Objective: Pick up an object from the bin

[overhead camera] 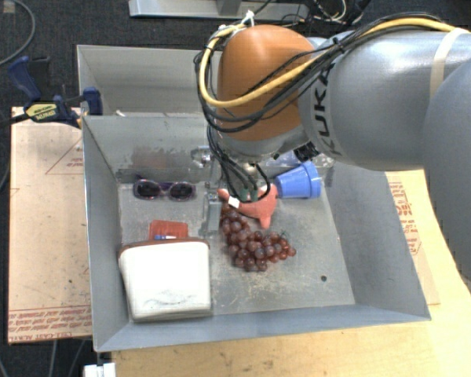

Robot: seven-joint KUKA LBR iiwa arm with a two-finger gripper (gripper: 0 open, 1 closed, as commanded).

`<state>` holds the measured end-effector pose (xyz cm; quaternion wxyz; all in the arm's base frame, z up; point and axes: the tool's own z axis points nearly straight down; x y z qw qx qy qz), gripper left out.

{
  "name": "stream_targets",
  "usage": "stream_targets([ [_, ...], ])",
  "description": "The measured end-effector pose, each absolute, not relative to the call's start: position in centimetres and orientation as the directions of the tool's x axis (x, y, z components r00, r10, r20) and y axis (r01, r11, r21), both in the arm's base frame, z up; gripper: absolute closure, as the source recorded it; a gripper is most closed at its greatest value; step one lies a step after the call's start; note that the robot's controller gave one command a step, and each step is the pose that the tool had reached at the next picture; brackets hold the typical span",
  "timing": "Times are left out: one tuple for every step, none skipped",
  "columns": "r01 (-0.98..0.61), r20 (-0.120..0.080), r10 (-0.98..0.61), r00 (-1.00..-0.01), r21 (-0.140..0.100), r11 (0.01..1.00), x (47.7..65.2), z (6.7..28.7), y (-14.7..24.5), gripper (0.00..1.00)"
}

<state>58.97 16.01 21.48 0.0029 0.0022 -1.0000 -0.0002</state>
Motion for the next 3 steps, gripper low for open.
stream_targets([
  [-0.002,-0.001,-0.002,-1.000,0.001,1.000,59.1,22.0,15.9,0.00],
  [-0.016,-0.007,-0.016,-1.000,0.004,1.000,59.8,18.6,14.3,0.00],
  [0.089,0.004,0.089,-0.996,0.001,0.996,58.8,15.4,10.8,0.00],
])
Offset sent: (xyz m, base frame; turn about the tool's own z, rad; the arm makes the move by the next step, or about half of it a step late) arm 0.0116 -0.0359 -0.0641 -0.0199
